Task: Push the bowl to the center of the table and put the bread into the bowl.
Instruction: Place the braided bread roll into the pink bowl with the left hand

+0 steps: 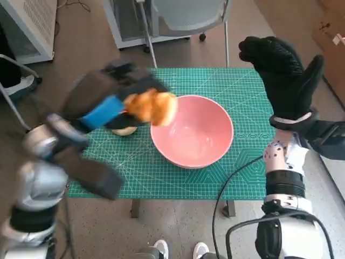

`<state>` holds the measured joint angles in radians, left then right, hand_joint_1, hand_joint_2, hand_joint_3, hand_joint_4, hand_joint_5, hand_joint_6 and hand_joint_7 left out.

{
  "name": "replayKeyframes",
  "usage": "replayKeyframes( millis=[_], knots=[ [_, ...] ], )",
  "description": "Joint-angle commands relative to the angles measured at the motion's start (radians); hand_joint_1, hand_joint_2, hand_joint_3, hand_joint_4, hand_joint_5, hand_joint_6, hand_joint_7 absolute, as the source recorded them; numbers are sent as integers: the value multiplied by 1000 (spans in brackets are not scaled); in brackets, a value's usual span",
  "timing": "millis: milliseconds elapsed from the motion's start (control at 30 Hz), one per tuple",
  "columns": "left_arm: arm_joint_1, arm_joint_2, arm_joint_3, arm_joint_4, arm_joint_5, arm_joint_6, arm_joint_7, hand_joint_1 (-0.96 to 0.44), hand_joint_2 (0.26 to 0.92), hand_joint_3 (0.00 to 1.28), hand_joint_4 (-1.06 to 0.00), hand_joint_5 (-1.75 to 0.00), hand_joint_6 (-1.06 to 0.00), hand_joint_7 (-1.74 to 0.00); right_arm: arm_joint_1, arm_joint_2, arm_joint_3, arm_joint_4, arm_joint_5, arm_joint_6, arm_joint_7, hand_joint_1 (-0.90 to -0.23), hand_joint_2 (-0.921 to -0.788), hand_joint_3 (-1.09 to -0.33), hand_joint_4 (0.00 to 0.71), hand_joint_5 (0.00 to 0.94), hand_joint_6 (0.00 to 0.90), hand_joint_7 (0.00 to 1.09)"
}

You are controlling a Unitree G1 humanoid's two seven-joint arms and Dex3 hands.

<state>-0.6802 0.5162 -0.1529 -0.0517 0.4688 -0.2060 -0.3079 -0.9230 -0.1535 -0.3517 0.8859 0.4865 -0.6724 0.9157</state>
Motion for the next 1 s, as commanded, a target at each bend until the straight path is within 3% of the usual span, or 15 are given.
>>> replayKeyframes(
  millis=[33, 400, 1000],
  knots=[
    [-71, -56, -68, 97, 7, -38, -2, 1, 920, 66, -666, -1128, -658, -1188, 46, 0, 9, -31, -5, 2, -6, -633, -921, -684, 324, 2, 429, 2],
    [-122, -109, -162, 312, 28, -129, 2, 1, 921, 98, -630, -1167, -616, -1232, 112, -8, 30, -129, -11, 7, -41, -615, -921, -752, 325, 1, 423, 0],
    [-127, -134, -192, 466, 65, -116, 1, 1, 921, 100, -629, -1246, -617, -1154, 145, -7, 47, -196, -9, 42, -105, -634, -921, -718, 313, 0, 412, 0]
  ],
)
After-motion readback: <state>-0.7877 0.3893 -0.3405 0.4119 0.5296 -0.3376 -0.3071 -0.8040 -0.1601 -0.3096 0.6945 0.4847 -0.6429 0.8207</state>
